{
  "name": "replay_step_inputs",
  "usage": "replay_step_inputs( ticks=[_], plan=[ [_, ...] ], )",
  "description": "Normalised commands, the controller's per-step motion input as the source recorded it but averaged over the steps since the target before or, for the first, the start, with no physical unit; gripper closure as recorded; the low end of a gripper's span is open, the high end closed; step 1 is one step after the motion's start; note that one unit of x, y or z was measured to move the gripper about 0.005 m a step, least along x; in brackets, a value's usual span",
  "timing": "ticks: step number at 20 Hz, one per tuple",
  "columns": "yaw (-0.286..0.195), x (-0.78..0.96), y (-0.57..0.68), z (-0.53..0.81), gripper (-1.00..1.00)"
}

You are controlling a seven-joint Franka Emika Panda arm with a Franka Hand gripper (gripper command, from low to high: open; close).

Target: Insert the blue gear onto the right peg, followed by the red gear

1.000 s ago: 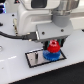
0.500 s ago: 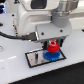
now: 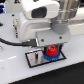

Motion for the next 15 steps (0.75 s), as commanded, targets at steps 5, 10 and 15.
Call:
replay_step_inputs(
  ticks=[5, 10, 15],
  plan=[
    [0.000, 0.00, 0.04, 0.23, -1.00],
    [0.000, 0.01, 0.03, 0.42, -1.00],
    [0.000, 0.01, 0.01, 0.25, -1.00]
  ],
)
